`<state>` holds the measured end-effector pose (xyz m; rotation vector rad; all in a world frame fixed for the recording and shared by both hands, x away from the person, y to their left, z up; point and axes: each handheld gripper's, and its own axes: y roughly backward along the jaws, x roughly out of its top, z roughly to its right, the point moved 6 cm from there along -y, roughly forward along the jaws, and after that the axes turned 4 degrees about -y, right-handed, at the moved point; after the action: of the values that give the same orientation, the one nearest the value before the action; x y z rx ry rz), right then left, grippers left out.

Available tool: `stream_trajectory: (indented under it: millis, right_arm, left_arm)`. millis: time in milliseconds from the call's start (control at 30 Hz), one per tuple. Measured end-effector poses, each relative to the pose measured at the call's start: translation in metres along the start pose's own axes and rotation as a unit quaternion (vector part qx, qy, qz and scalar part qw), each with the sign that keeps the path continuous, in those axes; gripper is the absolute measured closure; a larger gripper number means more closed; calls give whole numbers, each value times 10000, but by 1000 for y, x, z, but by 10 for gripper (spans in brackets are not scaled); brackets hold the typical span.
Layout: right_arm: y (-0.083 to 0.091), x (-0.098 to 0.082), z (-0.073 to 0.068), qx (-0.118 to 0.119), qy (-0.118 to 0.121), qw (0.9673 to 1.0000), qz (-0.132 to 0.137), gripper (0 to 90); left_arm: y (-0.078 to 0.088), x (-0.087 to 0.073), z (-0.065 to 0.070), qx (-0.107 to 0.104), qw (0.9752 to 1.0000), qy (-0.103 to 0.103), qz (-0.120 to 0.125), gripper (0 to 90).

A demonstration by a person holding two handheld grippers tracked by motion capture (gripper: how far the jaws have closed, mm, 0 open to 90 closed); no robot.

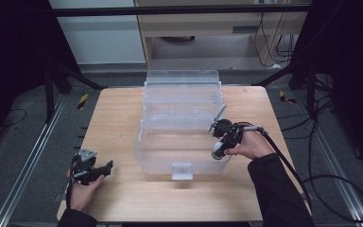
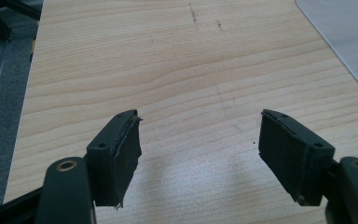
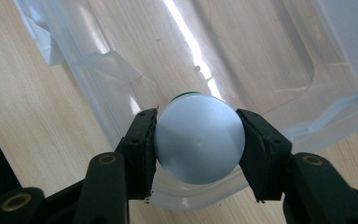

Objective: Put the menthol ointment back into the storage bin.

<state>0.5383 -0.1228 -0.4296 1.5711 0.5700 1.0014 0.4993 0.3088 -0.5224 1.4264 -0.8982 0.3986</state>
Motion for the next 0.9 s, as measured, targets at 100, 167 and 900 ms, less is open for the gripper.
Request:
stream_trajectory:
  millis: [100, 167, 900]
  right_arm:
    - [-5, -3, 1, 29, -17, 10000, -59, 503]
    - [-8, -4, 2, 29, -21, 10000, -69, 502]
    - [-29, -12, 0, 85, 8, 9994, -331, 499]
  left_arm:
    - [-1, 0, 0, 8, 10000, -8, -19, 288]
    - [-1, 0, 0, 16, 10000, -4, -11, 288]
    - [-1, -1, 0, 18, 10000, -3, -29, 288]
